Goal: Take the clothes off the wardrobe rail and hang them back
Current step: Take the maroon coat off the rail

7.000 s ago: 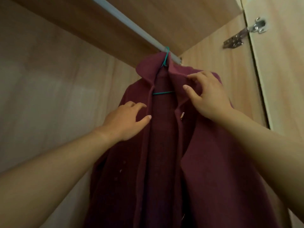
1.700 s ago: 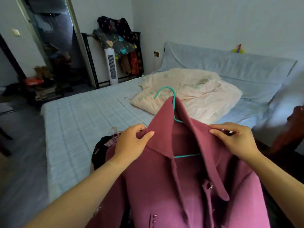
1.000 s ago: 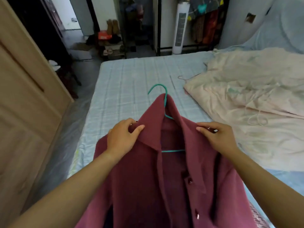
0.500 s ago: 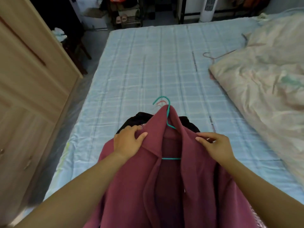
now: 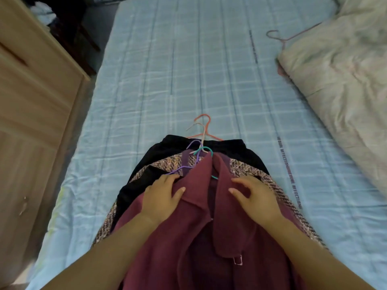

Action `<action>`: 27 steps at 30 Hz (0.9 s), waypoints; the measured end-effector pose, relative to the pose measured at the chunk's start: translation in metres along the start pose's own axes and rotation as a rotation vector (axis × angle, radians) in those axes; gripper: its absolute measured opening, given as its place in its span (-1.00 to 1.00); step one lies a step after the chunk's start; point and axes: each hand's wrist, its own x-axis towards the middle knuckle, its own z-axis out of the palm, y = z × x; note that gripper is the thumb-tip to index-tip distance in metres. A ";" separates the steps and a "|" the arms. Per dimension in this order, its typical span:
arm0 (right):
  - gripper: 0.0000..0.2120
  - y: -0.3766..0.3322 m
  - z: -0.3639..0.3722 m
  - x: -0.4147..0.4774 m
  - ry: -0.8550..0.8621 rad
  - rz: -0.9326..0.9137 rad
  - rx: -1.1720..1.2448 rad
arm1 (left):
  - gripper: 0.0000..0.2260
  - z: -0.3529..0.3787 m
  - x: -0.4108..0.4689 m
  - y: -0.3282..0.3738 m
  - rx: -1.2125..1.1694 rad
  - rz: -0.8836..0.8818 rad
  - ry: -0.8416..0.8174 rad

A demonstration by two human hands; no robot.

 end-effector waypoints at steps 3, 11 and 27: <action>-0.71 0.005 0.015 0.007 -0.003 0.033 -0.078 | -0.43 0.005 0.008 0.006 -0.100 0.061 0.040; -0.62 0.028 0.021 0.005 0.059 0.080 -0.111 | -0.60 0.028 0.025 0.013 -0.151 0.039 -0.008; -0.78 0.037 0.010 -0.014 -0.032 0.084 -0.008 | -0.36 0.016 -0.010 -0.030 0.127 -0.069 0.033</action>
